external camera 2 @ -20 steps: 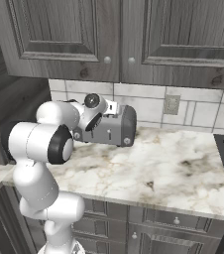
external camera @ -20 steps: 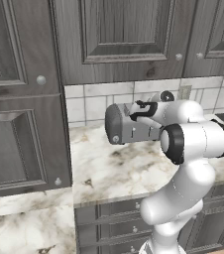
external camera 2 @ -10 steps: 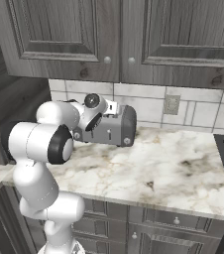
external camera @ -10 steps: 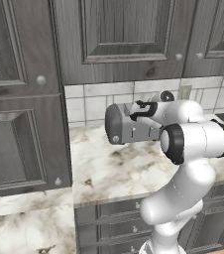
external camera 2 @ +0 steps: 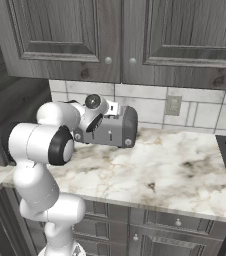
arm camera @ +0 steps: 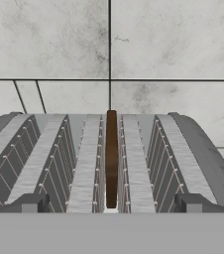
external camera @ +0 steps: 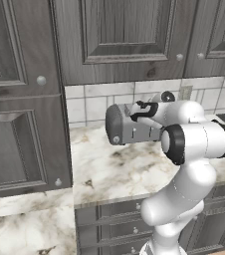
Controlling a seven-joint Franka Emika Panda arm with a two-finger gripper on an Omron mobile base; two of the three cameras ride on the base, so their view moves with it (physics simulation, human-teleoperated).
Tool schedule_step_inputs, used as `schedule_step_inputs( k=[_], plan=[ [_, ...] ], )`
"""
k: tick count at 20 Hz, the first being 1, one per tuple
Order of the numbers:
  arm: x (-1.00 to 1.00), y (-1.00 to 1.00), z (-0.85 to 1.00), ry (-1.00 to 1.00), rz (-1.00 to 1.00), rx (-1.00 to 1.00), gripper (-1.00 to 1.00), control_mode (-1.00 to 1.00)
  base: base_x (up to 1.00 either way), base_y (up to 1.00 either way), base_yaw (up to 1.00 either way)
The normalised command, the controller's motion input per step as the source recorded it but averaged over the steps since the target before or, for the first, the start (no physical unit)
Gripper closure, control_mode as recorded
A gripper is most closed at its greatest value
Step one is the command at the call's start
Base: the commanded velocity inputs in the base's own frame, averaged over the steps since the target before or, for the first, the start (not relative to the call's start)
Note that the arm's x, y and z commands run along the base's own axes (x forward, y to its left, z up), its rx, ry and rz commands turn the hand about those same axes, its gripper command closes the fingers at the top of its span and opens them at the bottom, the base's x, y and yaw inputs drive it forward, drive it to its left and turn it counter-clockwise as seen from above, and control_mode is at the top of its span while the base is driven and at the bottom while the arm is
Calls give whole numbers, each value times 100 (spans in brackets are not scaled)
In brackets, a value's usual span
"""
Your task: Start the toaster. Once the lever pops up, take the bread to the plate on the dining counter.
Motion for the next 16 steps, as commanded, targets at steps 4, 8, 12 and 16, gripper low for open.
schedule_step_inputs(
  k=[4,8,12,16],
  plan=[
    [14,0,0,0,0,0,-100,-100,0,0,0],
    [20,0,0,0,0,0,-100,-100,0,0,0],
    [15,0,0,0,0,0,-100,-100,0,0,0],
    [18,0,0,2,0,1,-100,-100,0,0,0]
  ],
)
